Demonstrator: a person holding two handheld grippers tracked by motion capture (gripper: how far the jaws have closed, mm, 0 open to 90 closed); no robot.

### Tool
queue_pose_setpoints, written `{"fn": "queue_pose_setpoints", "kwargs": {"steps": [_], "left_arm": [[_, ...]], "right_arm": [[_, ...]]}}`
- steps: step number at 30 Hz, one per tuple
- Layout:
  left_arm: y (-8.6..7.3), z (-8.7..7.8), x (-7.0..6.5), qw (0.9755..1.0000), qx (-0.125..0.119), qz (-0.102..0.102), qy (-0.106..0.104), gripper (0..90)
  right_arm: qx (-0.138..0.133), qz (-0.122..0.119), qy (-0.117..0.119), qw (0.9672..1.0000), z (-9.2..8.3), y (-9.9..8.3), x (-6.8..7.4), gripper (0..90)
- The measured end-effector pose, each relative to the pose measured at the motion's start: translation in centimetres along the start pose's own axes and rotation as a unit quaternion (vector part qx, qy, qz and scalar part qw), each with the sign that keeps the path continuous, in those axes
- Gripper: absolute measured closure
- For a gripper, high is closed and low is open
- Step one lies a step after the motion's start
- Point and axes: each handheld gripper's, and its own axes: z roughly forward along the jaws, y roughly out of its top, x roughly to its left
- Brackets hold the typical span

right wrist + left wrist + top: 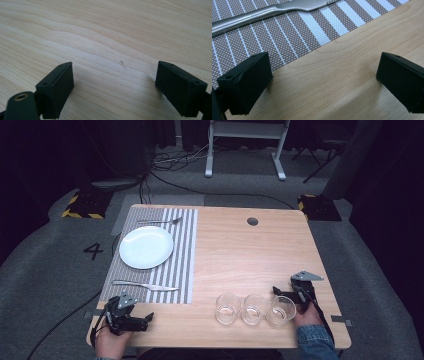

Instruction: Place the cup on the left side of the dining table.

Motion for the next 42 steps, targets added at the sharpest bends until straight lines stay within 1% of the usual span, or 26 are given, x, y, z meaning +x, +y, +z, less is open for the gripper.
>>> {"fn": "queue_pose_setpoints", "kwargs": {"steps": [2,3,19,21,23,24,25,26,27,28,30,31,34,35,36,37,38,41,42], "left_arm": [[0.0,0.0,-0.2,1.0000,0.002,-0.005,0.003,0.3],[0.0,0.1,-0.3,0.9999,-0.002,-0.010,0.007,0.3],[0.1,0.1,-0.4,0.9999,-0.002,-0.011,0.008,0.8],[0.1,-0.1,-0.3,0.9999,-0.001,-0.013,0.007,4.8],[0.4,-0.5,-0.3,0.9997,-0.001,-0.023,-0.002,14.6],[0.6,-1.0,-0.3,0.9996,-0.015,-0.025,-0.002,14.9],[0.6,-1.0,-0.3,0.9996,-0.015,-0.025,-0.002,14.9],[0.9,-1.6,-0.5,0.9992,-0.032,-0.025,-0.001,14.9],[0.9,-1.6,-0.5,0.9992,-0.032,-0.025,-0.001,15.0],[1.2,-2.0,-0.7,0.9987,-0.047,-0.022,-0.001,15.2],[1.4,-2.4,-1.0,0.9982,-0.057,-0.018,-0.004,15.3],[1.4,-2.4,-1.0,0.9982,-0.057,-0.018,-0.004,15.4],[1.8,-3.0,-1.4,0.9968,-0.077,-0.020,-0.007,15.6],[2.0,-3.2,-1.5,0.9962,-0.084,-0.022,-0.006,15.7],[2.4,-3.6,-1.8,0.9949,-0.098,-0.022,-0.009,15.8],[2.4,-3.6,-1.8,0.9949,-0.098,-0.022,-0.009,15.9],[2.6,-3.8,-2.0,0.9941,-0.106,-0.021,-0.010,15.9],[3.1,-4.3,-2.5,0.9916,-0.129,-0.015,-0.008,16.1],[3.4,-4.6,-2.9,0.9900,-0.140,-0.011,-0.008,16.1]], "right_arm": [[0.000,0.000,0.000,1.0000,0.0,0.0,0.0,15.4],[0.000,0.000,0.000,1.0000,0.0,0.0,0.0,15.4],[0.000,0.000,0.000,1.0000,0.0,0.0,0.0,15.3],[0.000,0.000,0.000,1.0000,0.0,0.0,0.0,15.4],[0.000,0.000,0.000,1.0000,0.0,0.0,0.0,15.4],[0.000,0.000,0.000,1.0000,0.0,0.0,0.0,15.4],[0.000,0.000,0.000,1.0000,0.0,0.0,0.0,15.4],[0.000,0.000,0.000,1.0000,0.0,0.0,0.0,15.3],[0.000,0.000,0.000,1.0000,0.0,0.0,0.0,15.4],[0.000,0.000,0.000,1.0000,0.0,0.0,0.0,15.4],[0.000,0.000,0.000,1.0000,0.0,0.0,0.0,15.4],[0.000,0.000,0.000,1.0000,0.0,0.0,0.0,15.4],[0.000,0.000,0.000,1.0000,0.0,0.0,0.0,15.3],[0.000,0.000,0.000,1.0000,0.0,0.0,0.0,15.4],[0.000,0.000,0.000,1.0000,0.0,0.0,0.0,15.4],[0.000,0.000,0.000,1.0000,0.0,0.0,0.0,15.4],[0.000,0.000,0.000,1.0000,0.0,0.0,0.0,15.4],[0.000,0.000,0.000,1.0000,0.0,0.0,0.0,15.4],[0.000,0.000,0.000,1.0000,0.0,0.0,0.0,15.3]]}}
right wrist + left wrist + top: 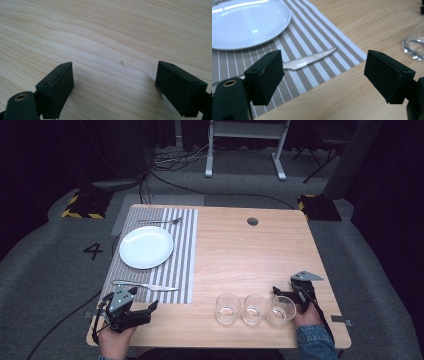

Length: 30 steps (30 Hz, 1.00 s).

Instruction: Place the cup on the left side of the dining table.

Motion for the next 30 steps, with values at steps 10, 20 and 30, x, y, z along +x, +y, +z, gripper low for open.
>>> {"fn": "queue_pose_setpoints", "kwargs": {"steps": [10,20,30], "left_arm": [[1.2,0.1,-0.4,0.9998,-0.017,0.006,-0.009,16.5],[2.4,1.0,-1.4,0.9991,-0.008,0.027,-0.030,16.5],[3.9,2.1,-2.9,0.9964,0.000,0.058,-0.062,16.5]], "right_arm": [[0.000,0.000,0.000,1.0000,0.0,0.0,0.0,15.4],[0.000,0.000,0.000,1.0000,0.0,0.0,0.0,15.4],[0.000,0.000,0.000,1.0000,0.0,0.0,0.0,15.4]]}}
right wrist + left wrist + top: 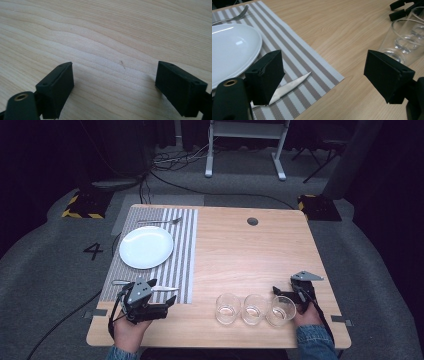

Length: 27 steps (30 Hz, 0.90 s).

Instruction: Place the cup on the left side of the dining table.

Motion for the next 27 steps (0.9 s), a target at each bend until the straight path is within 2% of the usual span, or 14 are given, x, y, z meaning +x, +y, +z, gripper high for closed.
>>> {"fn": "queue_pose_setpoints", "kwargs": {"steps": [7,14,16,19,27], "left_arm": [[1.2,1.3,-1.0,0.9995,0.000,0.018,-0.026,16.4],[1.9,2.2,-1.6,0.9987,-0.001,0.027,-0.044,16.3],[2.2,2.7,-1.9,0.9982,-0.005,0.023,-0.056,16.3],[2.7,3.4,-2.2,0.9973,-0.003,0.029,-0.068,16.3],[4.0,5.1,-3.6,0.9936,-0.002,0.052,-0.100,16.1]], "right_arm": [[0.000,0.000,0.000,1.0000,0.0,0.0,0.0,15.4],[0.000,0.000,0.000,1.0000,0.0,0.0,0.0,15.4],[0.000,0.000,0.000,1.0000,0.0,0.0,0.0,15.4],[0.000,0.000,0.000,1.0000,0.0,0.0,0.0,15.4],[0.000,0.000,0.000,1.0000,0.0,0.0,0.0,15.4]]}}
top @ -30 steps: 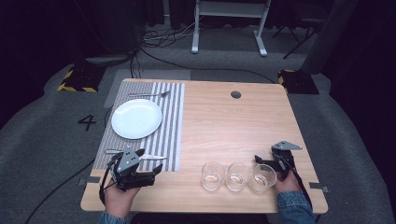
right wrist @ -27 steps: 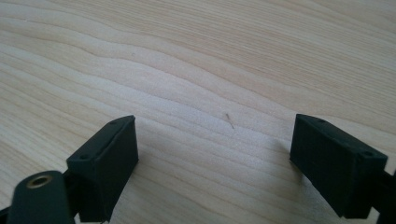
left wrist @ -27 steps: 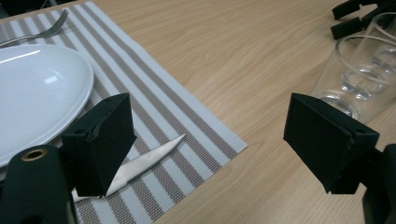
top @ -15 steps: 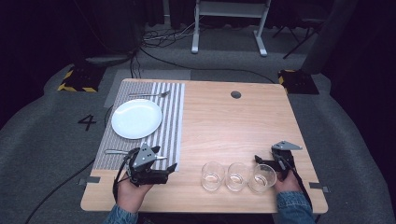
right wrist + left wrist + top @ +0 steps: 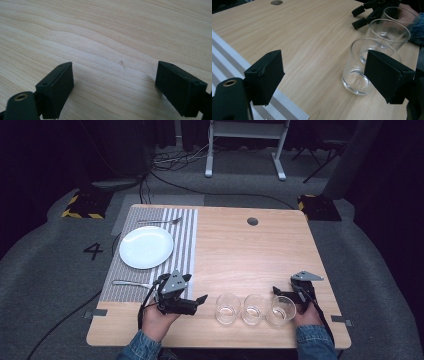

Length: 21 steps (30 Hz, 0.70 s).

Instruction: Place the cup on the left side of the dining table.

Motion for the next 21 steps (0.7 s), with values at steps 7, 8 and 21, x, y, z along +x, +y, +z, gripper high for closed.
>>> {"fn": "queue_pose_setpoints", "kwargs": {"steps": [7,8,21], "left_arm": [[0.6,1.3,-0.6,0.9991,-0.005,-0.007,-0.042,16.0],[0.6,1.4,-0.6,0.9984,-0.009,-0.013,-0.053,16.0],[0.4,4.3,-3.1,0.9957,-0.012,-0.016,-0.091,15.5]], "right_arm": [[0.000,0.000,0.000,1.0000,0.0,0.0,0.0,15.4],[0.000,0.000,0.000,1.0000,0.0,0.0,0.0,15.4],[0.000,0.000,0.000,1.0000,0.0,0.0,0.0,15.3]]}}
